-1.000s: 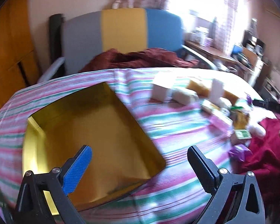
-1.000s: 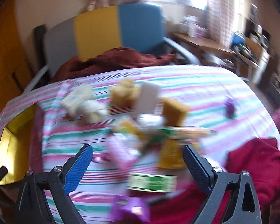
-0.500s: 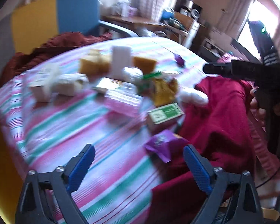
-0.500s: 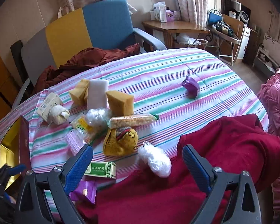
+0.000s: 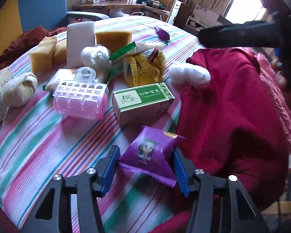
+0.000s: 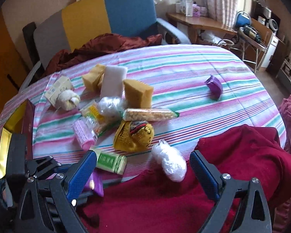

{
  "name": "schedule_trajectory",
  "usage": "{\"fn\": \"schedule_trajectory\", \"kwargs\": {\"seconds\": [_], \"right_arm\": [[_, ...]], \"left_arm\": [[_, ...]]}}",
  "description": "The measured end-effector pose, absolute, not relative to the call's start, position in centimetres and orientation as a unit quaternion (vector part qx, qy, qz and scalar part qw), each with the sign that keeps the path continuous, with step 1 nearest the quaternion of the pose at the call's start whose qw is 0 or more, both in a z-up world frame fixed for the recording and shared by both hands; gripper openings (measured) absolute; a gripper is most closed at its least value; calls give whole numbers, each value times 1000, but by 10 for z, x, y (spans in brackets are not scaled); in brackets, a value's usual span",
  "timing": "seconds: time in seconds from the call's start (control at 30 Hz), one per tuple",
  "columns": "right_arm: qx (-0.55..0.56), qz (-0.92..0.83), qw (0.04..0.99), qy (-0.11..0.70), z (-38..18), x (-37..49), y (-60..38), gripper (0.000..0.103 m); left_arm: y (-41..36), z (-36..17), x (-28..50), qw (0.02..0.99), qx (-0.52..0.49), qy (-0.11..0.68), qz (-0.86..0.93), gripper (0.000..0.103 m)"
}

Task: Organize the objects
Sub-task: 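Move both tools from the gold tray toward the scattered items, then grasp the purple candy packet with the left tool while the right tool grasps the green box, then place the purple packet in the gold tray with the left tool while the right tool places the green box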

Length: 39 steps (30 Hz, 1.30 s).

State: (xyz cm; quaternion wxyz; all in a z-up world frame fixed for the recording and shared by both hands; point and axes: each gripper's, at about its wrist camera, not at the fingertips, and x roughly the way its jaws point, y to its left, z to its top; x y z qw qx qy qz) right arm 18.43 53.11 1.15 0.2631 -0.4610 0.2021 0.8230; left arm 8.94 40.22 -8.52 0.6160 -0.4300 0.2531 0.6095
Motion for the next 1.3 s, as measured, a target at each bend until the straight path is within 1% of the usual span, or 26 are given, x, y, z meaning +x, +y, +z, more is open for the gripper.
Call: {"fn": "schedule_trajectory", "kwargs": {"seconds": [0.13,0.27,0.4,0.47,0.53,0.57,0.63,0.67,0.7,0.77,0.9,1.03,1.2,1.3], "right_arm": [[-503,821,215,163,2,164,521,97],[-552,817,143,90,-11,133,498,91],[-602,792,95,35,-34,101,484,81],[-625,777,77,17,-48,88,480,79],[-650,757,72,-4,-64,75,477,70],[-660,748,72,-12,-71,71,476,63],[-669,739,73,-21,-79,68,475,38],[-669,740,71,-19,-79,69,474,33],[-665,744,69,-15,-76,70,472,30],[-648,759,70,-7,-63,75,467,30],[-592,803,67,16,-22,78,455,30],[-546,837,33,34,8,62,430,30],[-506,861,-36,49,23,18,373,30],[-499,861,-78,61,17,-13,331,30]], "left_arm": [[380,-82,84,616,-435,239,612,54],[356,-80,74,605,-442,228,622,54],[329,-74,59,586,-450,204,643,54],[314,-68,52,574,-450,190,658,54],[302,-60,46,568,-447,179,668,54],[294,-57,42,563,-445,173,674,54],[284,-51,39,557,-444,161,683,54],[279,-47,38,554,-443,154,688,54],[272,-43,39,551,-440,147,694,54],[275,-37,37,543,-435,129,707,54],[243,-23,22,518,-422,98,738,54],[197,-12,1,457,-412,66,785,54],[136,-10,-23,366,-408,42,835,54],[94,-17,-34,299,-414,37,859,54]]}}
